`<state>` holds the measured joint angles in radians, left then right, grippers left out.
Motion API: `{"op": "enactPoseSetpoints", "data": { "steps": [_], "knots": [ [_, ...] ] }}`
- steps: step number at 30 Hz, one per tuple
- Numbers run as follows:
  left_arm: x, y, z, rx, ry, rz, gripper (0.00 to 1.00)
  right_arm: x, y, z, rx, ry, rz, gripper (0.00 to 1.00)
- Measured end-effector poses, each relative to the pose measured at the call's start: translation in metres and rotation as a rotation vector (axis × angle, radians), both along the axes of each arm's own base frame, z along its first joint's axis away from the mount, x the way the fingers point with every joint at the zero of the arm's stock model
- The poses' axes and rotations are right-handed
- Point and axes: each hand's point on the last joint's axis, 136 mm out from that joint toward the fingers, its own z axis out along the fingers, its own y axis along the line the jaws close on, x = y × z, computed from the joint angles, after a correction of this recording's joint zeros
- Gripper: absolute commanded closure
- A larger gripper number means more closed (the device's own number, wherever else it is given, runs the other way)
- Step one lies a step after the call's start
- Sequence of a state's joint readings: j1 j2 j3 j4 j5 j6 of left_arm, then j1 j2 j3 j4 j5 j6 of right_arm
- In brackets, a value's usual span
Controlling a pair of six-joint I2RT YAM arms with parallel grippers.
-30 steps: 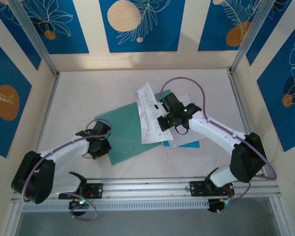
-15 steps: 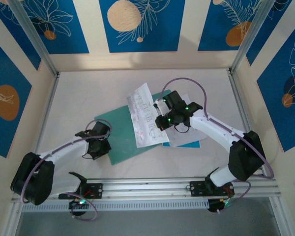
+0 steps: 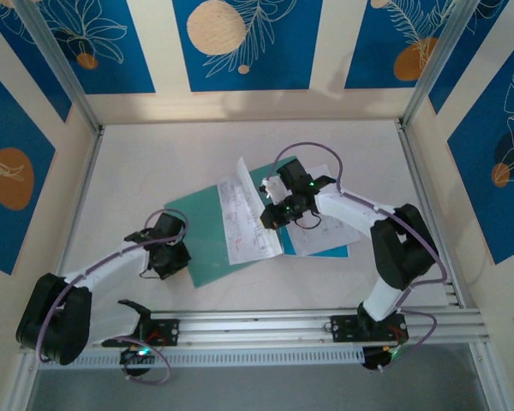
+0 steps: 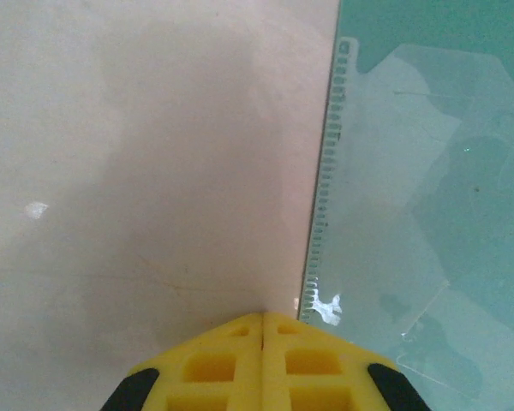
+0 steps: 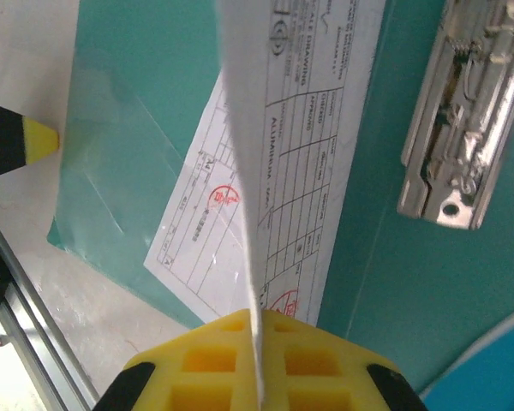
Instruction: Put the files into the folder
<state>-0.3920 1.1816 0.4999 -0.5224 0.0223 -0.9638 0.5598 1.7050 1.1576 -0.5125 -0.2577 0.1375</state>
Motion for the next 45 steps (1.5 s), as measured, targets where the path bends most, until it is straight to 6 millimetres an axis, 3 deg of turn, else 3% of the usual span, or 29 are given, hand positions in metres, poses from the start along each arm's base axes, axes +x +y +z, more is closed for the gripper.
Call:
{"op": "enactPoseSetpoints", "data": {
  "steps": [7, 16, 23, 37, 45],
  "knots": [
    [0.001, 0.000, -0.002, -0.031, 0.021, 0.022, 1.00, 0.024, 0.009, -0.017, 0.010, 0.037, 0.001, 1.00],
    [0.002, 0.000, -0.006, -0.036, 0.111, 0.038, 1.00, 0.036, 0.020, -0.030, 0.031, 0.073, 0.024, 1.00],
    [0.003, 0.000, -0.007, -0.020, 0.164, 0.026, 1.00, 0.027, 0.030, -0.051, 0.040, 0.133, 0.054, 1.00],
    [0.003, 0.000, -0.006, -0.014, 0.165, 0.006, 1.00, 0.006, 0.063, -0.051, 0.076, 0.153, 0.148, 1.00],
    [0.003, 0.000, -0.006, -0.017, 0.157, 0.006, 1.00, 0.010, 0.073, -0.050, 0.081, 0.165, 0.162, 1.00]
  ]
}}
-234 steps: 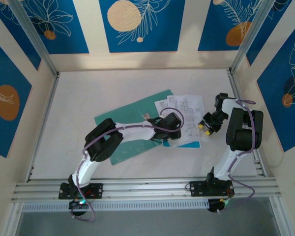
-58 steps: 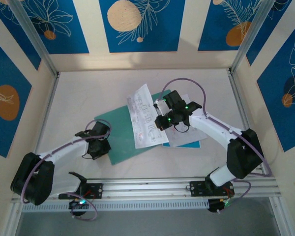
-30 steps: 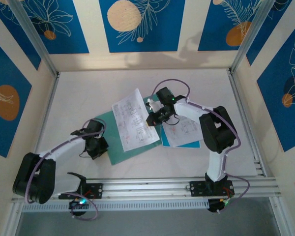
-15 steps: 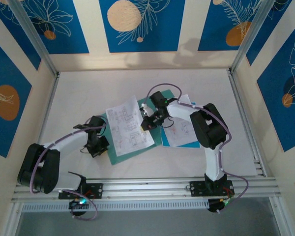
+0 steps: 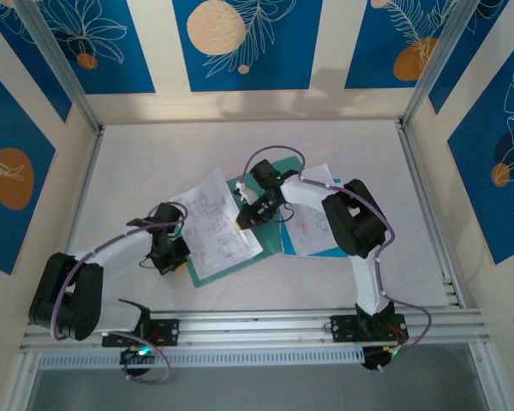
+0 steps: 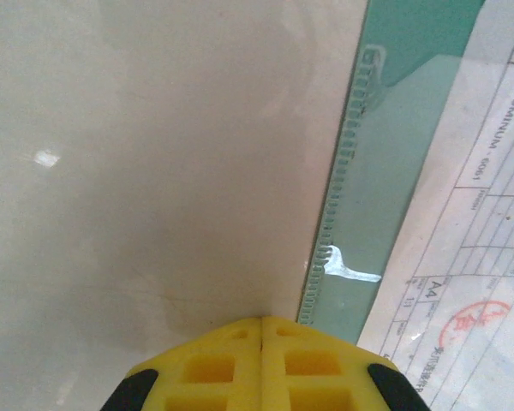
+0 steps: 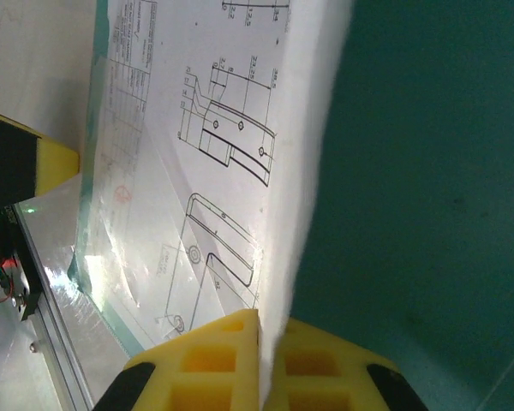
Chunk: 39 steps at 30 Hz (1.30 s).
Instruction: Put the files into the folder
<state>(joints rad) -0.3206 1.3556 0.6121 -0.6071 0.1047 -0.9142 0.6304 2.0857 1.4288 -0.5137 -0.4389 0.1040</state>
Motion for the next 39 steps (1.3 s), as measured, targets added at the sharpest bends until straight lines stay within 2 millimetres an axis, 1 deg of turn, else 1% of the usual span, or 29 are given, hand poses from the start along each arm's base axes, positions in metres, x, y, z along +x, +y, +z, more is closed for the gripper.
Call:
{"op": "enactPoseSetpoints", "data": {
  "steps": [9, 21, 28, 39],
  "knots": [
    [0.000, 0.000, 0.000, -0.003, -0.008, 0.000, 1.00, -0.009, 0.005, -0.005, -0.006, 0.020, 0.020, 1.00],
    [0.000, 0.000, 0.000, -0.005, -0.014, 0.000, 1.00, -0.012, 0.007, -0.005, -0.004, 0.023, 0.028, 1.00],
    [0.001, 0.000, 0.000, -0.005, -0.014, 0.000, 1.00, -0.017, 0.008, -0.014, -0.018, 0.041, 0.035, 1.00],
    [0.001, 0.000, 0.000, -0.005, -0.014, 0.000, 1.00, -0.020, 0.008, -0.019, -0.030, 0.049, 0.041, 1.00]
  ]
}}
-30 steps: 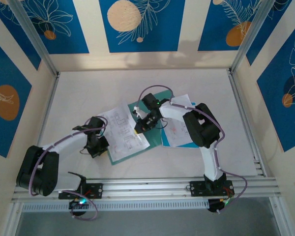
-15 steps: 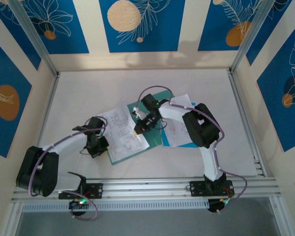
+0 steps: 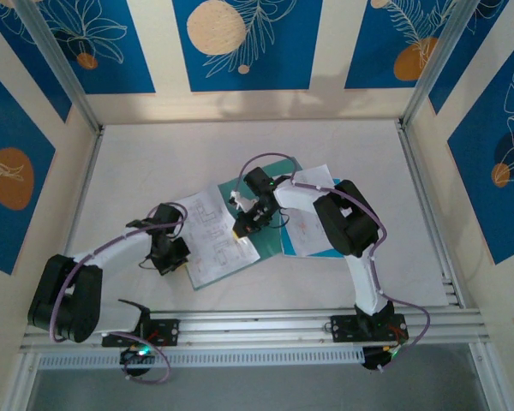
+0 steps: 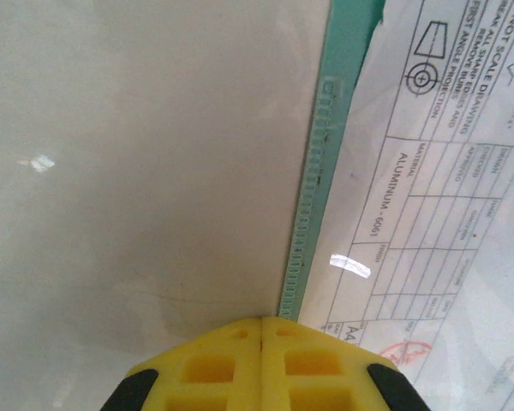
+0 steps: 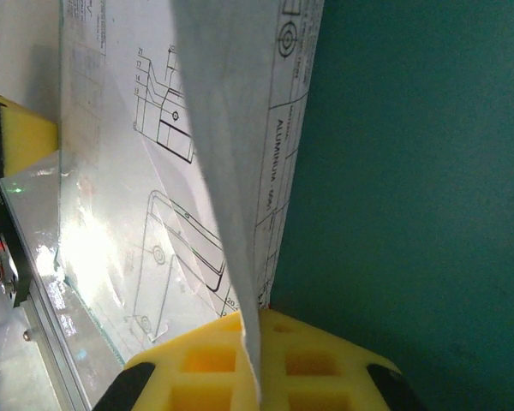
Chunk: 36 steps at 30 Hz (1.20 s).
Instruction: Put the files into the folder
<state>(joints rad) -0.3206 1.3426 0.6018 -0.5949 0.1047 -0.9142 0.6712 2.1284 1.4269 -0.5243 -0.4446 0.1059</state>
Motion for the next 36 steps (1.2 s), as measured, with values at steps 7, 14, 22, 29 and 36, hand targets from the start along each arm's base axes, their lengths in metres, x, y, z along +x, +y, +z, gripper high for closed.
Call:
{"op": "enactPoseSetpoints", "data": {
  "steps": [7, 14, 22, 29, 36],
  "knots": [
    [0.000, 0.000, 0.001, -0.001, -0.003, 0.000, 1.00, 0.004, -0.004, -0.003, -0.042, -0.002, -0.038, 0.67],
    [0.002, 0.004, 0.007, 0.008, -0.053, 0.003, 0.99, 0.010, -0.023, 0.036, -0.062, -0.048, -0.163, 0.50],
    [0.022, 0.000, 0.045, 0.020, -0.224, -0.012, 0.68, 0.040, -0.087, 0.112, -0.037, -0.129, -0.545, 0.78],
    [0.024, -0.094, 0.052, -0.055, -0.251, -0.212, 0.77, 0.026, -0.116, 0.057, -0.203, 0.065, -0.762, 0.90],
    [0.011, -0.131, 0.018, -0.055, -0.190, -0.260, 0.82, -0.002, -0.100, 0.018, -0.358, 0.143, -0.790, 0.85]
  ]
}}
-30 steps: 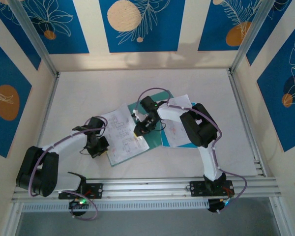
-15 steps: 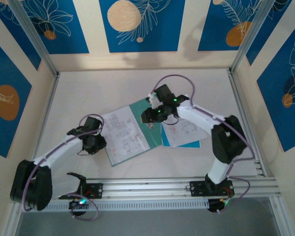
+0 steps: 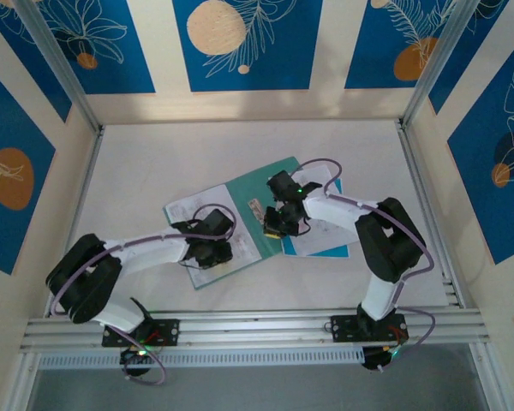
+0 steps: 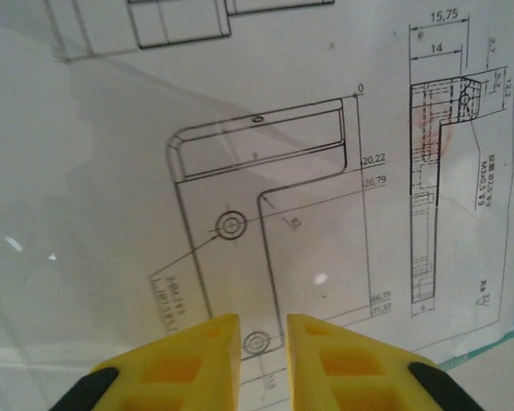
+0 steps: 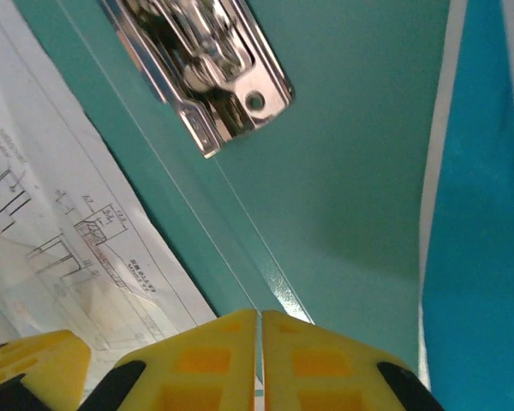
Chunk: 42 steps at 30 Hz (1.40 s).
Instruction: Put the files into the folder
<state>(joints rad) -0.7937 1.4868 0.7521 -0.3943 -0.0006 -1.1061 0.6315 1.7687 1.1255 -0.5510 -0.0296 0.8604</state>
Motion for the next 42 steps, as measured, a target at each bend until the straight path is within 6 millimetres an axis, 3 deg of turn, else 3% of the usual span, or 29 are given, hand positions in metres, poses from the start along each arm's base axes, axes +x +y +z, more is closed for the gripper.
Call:
{"op": "enactPoseSetpoints", "data": {
  "steps": [7, 12, 21, 32, 42],
  "knots": [
    [-0.003, -0.029, 0.003, -0.039, -0.027, -0.034, 0.83, 0.016, 0.004, 0.003, 0.010, -0.001, -0.063, 0.83],
    [-0.006, -0.036, 0.004, -0.051, -0.036, -0.031, 0.83, 0.035, 0.016, 0.004, 0.021, -0.014, -0.072, 0.84],
    [-0.008, -0.029, -0.010, -0.034, -0.031, -0.001, 0.83, 0.052, 0.026, -0.001, -0.047, -0.053, 0.014, 0.83],
    [-0.001, -0.012, -0.012, -0.017, -0.058, 0.010, 0.84, 0.047, 0.056, 0.021, -0.190, -0.229, 0.345, 0.77],
    [0.013, 0.009, -0.010, 0.087, -0.096, -0.049, 0.89, 0.044, 0.053, -0.005, -0.290, -0.181, 0.401, 0.76]
  ]
}}
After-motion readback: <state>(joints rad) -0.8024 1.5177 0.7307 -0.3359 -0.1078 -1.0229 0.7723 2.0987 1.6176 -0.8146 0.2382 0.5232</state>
